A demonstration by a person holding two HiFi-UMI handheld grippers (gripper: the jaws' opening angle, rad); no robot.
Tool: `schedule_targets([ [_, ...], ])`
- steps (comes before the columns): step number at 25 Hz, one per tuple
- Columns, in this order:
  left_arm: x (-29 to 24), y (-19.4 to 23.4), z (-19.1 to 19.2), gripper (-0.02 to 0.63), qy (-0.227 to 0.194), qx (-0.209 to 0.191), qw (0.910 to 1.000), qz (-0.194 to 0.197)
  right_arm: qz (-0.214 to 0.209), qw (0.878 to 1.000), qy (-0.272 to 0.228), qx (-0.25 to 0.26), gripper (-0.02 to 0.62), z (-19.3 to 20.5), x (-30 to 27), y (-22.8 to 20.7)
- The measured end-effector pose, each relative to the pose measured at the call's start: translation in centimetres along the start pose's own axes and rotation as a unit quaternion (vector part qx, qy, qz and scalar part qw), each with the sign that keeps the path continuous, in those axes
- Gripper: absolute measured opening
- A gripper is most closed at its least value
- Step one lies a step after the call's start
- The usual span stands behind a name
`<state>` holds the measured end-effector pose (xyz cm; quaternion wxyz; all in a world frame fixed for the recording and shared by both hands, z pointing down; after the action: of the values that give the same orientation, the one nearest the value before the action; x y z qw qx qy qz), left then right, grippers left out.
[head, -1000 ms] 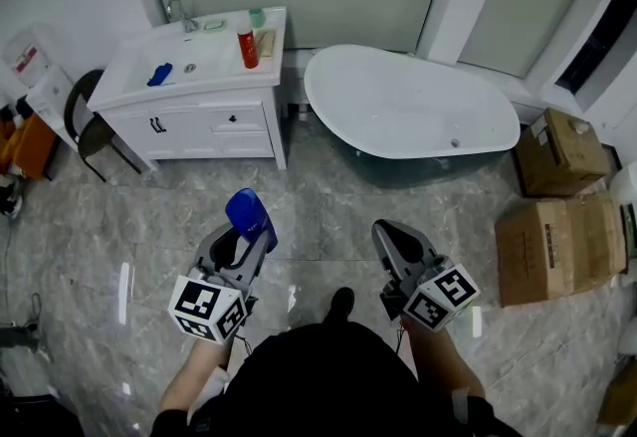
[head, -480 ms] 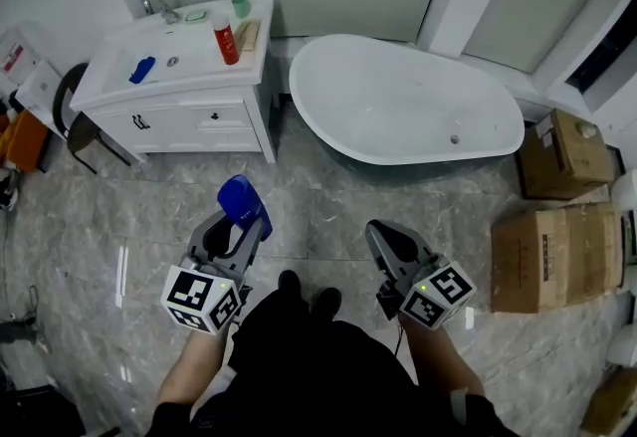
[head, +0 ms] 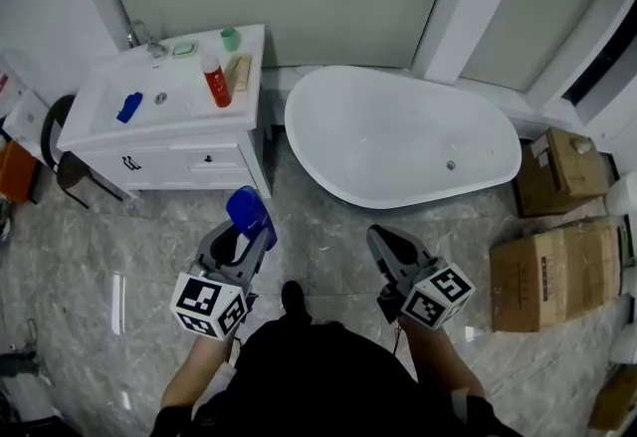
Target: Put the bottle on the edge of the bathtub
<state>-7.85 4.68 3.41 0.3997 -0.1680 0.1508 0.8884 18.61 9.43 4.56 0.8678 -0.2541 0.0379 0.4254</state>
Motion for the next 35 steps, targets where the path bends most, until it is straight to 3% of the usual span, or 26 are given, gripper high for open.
schedule_targets([
  [7,-4.5,6.9,-2.8,0.155,0.002,-0.001,1.0,0.005,0.009,1.0,0.02,-0.001,0.028,-2.6,-6.9,-2.3],
  [12,-7.7,9.2,-3.0,0.153,0.021,0.01,0.9997,0.008,0.004,1.0,0.013,-0.022,0.028,-3.0,-9.6,-3.8],
  [23,-12.4,5.5,-4.3,0.153,0.048,0.005,0.9988,-0.006,-0.045,0.998,0.032,-0.04,0.028,-3.0,-10.2,-9.5],
  [30,-14.1,2.3,-3.0,0.153,0.037,0.022,0.9985,-0.035,-0.086,0.993,0.074,-0.04,0.028,-1.1,-8.4,-11.2],
  [35,-14.5,0.5,-1.7,0.153,0.023,0.033,0.9981,-0.046,-0.088,0.991,0.095,-0.033,0.028,0.9,-7.0,-12.5],
])
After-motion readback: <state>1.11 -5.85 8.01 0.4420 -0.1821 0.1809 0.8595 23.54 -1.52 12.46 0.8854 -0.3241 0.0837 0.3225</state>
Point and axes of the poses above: the fingertips, and each gripper's own axes: x backward along the fingers, y to its left, z out of its underside, the point moved 6 cm from there along x, backward along the fingers, and after that the axes turned 11 degrees about y, right-handed, at the moved point
